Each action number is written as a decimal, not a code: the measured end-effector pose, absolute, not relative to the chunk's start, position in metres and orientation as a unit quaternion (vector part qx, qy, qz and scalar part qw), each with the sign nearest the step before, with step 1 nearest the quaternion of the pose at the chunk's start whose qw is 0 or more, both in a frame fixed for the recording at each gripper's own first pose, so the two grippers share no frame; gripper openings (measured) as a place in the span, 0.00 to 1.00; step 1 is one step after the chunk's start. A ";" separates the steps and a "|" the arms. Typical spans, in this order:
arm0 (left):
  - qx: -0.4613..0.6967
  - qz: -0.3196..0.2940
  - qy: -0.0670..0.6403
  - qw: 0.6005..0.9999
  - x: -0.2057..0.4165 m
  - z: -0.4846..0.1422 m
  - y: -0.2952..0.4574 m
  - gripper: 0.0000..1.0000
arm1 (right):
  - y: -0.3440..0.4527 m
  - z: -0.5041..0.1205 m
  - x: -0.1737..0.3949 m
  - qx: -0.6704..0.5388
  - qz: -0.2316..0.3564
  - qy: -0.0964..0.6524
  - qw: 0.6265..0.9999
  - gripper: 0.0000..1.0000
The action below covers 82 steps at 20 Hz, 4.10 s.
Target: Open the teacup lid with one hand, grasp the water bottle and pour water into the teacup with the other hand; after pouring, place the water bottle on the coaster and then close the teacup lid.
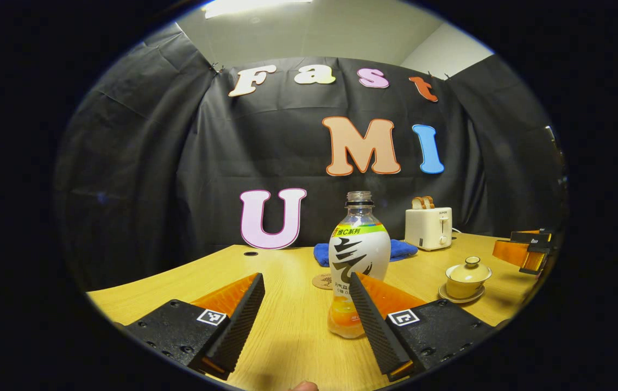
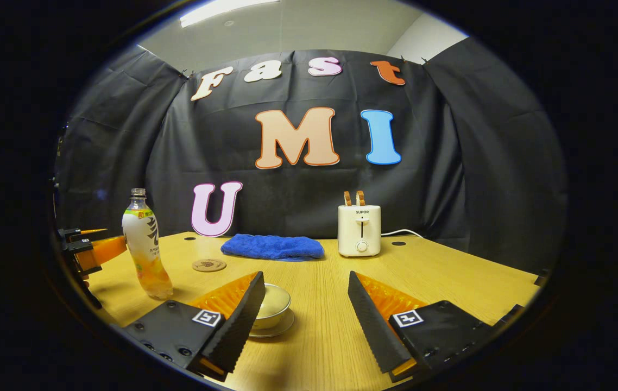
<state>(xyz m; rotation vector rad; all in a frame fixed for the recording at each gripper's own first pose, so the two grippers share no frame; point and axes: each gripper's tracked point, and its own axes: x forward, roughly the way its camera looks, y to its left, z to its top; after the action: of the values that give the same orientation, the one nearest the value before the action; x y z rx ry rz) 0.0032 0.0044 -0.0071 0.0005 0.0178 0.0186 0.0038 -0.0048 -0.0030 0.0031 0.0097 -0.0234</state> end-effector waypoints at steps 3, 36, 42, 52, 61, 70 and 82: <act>0.000 0.010 0.009 1.000 0.005 -0.008 0.005 0.92 | -0.002 -0.001 0.005 0.002 -0.006 -0.001 1.000 0.98; -0.003 0.006 0.019 1.000 0.007 -0.013 0.003 0.92 | 0.068 -0.031 0.046 -0.145 0.067 0.097 0.982 0.58; -0.003 0.006 0.019 1.000 0.007 -0.014 0.003 0.92 | 0.067 -0.031 0.045 -0.141 0.077 0.109 0.981 0.35; -0.003 0.011 0.027 1.000 0.007 -0.017 0.005 0.92 | 0.059 -0.017 0.049 -0.050 0.079 0.102 0.990 0.29; -0.003 -0.022 0.032 0.999 -0.001 -0.017 -0.009 0.92 | 0.049 0.002 0.043 -0.041 0.080 0.084 0.992 0.29; 0.002 -0.072 0.054 0.996 0.014 -0.020 -0.040 0.92 | 0.030 0.013 0.032 -0.028 0.067 0.071 0.995 0.29; -0.005 -0.091 0.086 0.992 0.033 -0.035 -0.053 0.84 | 0.007 0.015 0.016 -0.013 0.047 0.069 0.996 0.30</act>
<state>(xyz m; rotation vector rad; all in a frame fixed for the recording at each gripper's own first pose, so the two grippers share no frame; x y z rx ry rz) 0.0327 -0.0534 -0.0355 -0.0094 0.1729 -0.1824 0.0158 0.0066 0.0152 -0.0266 0.1381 0.0940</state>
